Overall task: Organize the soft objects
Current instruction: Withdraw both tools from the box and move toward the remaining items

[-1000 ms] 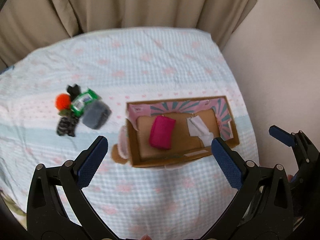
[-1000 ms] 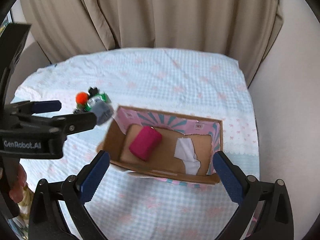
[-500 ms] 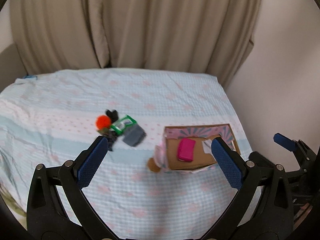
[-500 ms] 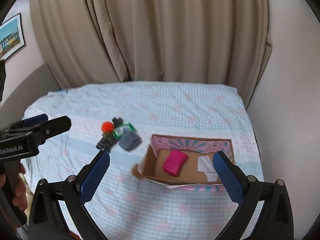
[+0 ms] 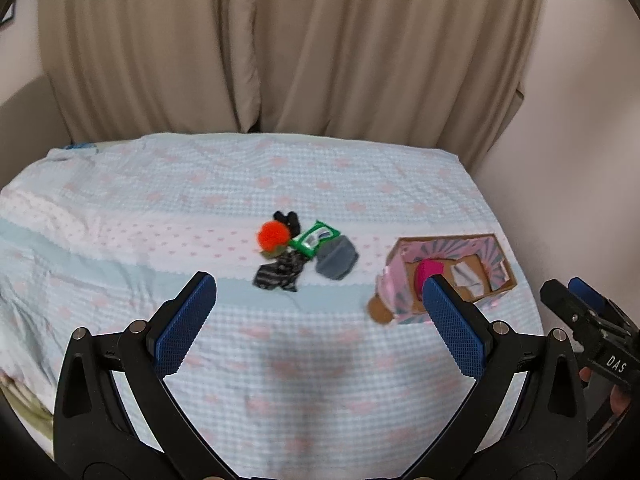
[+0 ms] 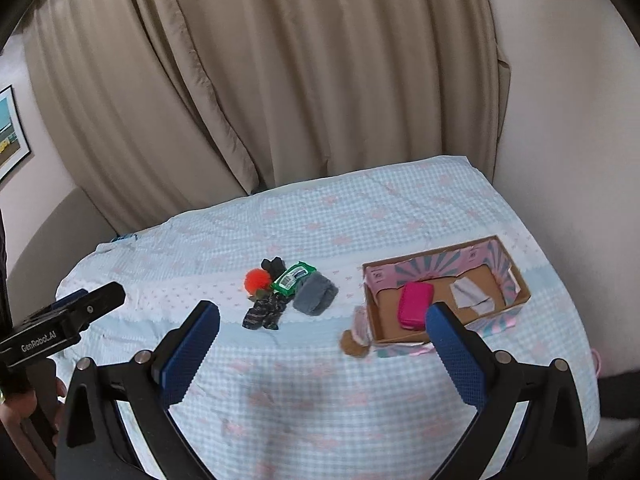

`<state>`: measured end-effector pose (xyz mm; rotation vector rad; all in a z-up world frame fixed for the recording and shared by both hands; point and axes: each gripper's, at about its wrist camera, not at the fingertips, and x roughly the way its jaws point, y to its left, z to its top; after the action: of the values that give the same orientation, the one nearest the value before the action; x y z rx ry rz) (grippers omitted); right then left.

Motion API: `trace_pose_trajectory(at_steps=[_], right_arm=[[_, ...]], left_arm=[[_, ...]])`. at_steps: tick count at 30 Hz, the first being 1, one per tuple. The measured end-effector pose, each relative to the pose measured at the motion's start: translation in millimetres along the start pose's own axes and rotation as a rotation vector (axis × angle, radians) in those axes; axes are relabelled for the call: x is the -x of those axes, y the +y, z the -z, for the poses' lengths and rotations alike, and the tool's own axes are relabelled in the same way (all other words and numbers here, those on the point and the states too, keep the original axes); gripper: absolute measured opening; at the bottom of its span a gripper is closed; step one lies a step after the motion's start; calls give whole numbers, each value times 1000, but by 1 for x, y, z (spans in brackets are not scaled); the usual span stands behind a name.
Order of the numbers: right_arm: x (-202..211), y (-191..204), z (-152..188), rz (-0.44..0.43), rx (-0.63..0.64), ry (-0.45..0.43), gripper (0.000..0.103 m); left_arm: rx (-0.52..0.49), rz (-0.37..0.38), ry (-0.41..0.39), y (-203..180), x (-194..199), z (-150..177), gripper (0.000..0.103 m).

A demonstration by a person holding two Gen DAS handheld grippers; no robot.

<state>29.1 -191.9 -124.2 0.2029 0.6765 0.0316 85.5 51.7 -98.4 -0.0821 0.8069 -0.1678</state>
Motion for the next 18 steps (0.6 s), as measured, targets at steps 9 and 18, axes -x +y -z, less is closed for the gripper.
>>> trace_pose_trajectory(at_steps=[9,18], right_arm=[[-38,33,24,98,-110,-19,103],[-118,18,64,170,-285,30,103]], left_arm=[[-70,72,45,58,-51,-1,103],[-183,54,76,69,-149,14,103]])
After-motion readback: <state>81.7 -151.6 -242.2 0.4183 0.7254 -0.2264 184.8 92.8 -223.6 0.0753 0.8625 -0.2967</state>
